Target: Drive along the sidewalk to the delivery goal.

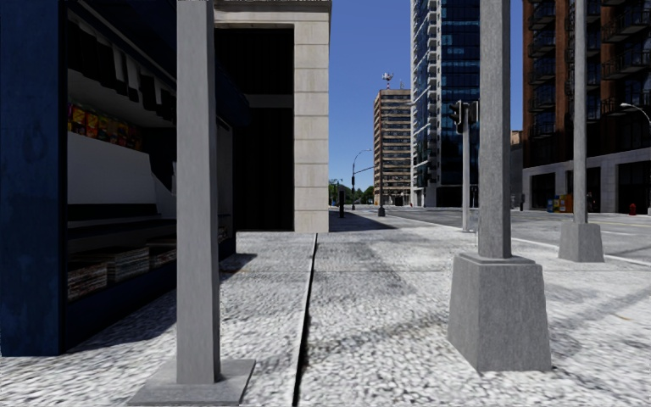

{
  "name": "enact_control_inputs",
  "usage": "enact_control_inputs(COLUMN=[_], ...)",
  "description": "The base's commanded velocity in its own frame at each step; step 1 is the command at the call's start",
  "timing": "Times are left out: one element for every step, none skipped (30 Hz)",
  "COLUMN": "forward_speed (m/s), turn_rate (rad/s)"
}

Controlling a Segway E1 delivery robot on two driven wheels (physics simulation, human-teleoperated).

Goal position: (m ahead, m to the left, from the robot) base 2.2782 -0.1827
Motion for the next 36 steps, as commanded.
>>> enact_control_inputs(forward_speed=[1.33,1.33,1.33,1.32,1.32,1.32,1.32,1.32,1.32,1.32,1.32,1.32,1.32,1.32,1.32,1.32,1.32,1.32,1.32,1.32,1.32,1.32,1.32,1.32,1.32,1.32,1.32,1.32,1.32,1.32,1.32,1.32,1.32,1.32,1.32,1.32], turn_rate=[0.00,0.00,0.00,0.00,0.00,0.00,0.00,0.00,0.00,0.00,0.00,0.00,0.00,0.00,0.00,0.00,0.00,0.00,0.00,0.00,0.00,0.00,0.00,0.00,0.00,0.00,0.00,0.00,0.00,0.00,0.00,0.00,0.00,0.00,0.00,0.00])
